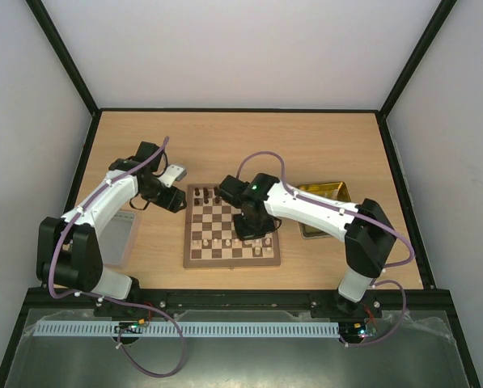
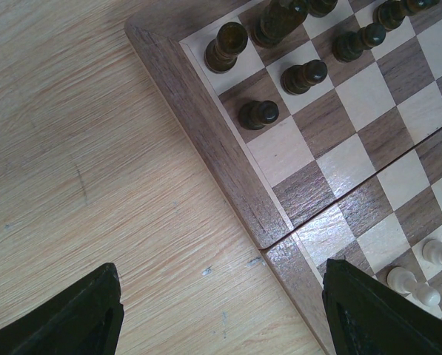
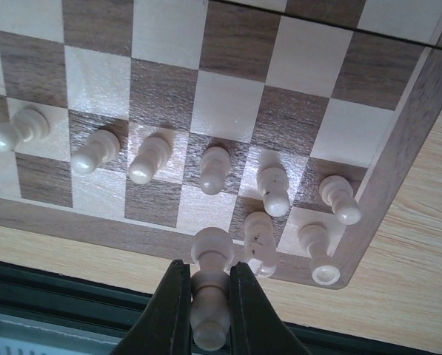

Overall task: Set up the chess pieces on the board
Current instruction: Place the chess piece on the chessboard.

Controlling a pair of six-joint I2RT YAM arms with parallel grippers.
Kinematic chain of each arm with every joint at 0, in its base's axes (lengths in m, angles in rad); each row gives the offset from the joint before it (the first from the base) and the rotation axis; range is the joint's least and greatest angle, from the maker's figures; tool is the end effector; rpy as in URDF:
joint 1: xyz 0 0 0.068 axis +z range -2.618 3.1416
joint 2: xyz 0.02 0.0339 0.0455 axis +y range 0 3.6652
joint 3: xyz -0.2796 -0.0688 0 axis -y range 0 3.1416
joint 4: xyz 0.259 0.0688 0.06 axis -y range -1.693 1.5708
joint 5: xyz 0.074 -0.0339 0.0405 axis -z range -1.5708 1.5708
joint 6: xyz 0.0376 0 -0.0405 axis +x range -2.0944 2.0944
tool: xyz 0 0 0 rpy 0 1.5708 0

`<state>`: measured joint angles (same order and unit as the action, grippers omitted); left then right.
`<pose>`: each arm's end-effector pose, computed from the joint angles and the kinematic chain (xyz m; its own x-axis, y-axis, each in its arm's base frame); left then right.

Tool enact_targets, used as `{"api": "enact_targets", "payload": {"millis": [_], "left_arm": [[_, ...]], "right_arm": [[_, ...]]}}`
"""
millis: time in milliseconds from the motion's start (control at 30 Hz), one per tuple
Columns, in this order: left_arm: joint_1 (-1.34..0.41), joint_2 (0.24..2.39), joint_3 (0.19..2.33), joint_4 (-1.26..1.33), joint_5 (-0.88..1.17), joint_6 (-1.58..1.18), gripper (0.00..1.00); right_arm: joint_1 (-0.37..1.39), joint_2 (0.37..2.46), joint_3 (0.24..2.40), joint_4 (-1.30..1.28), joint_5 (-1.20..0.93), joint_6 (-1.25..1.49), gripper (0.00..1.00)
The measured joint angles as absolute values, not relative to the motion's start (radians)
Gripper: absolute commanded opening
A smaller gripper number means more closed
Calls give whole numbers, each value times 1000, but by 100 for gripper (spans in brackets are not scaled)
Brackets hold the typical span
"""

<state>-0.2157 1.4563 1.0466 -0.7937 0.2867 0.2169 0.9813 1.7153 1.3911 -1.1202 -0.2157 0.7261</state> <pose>0.2801 -0.0723 0.2404 -0.8247 0.3920 -0.4076 0.4936 0.8508 -0.1804 0.1817 0.2861 0.2547 -0.9615 -0.2709 0.0467 -0.2522 0.9368 0.2425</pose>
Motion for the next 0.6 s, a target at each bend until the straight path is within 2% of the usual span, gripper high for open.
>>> {"api": "enact_targets", "payload": {"millis": [600], "left_arm": [[-216,1456,1040,-786,287,217,75]], "right_arm": [[1010,1737,1311,-1081,-261,714,4]]}}
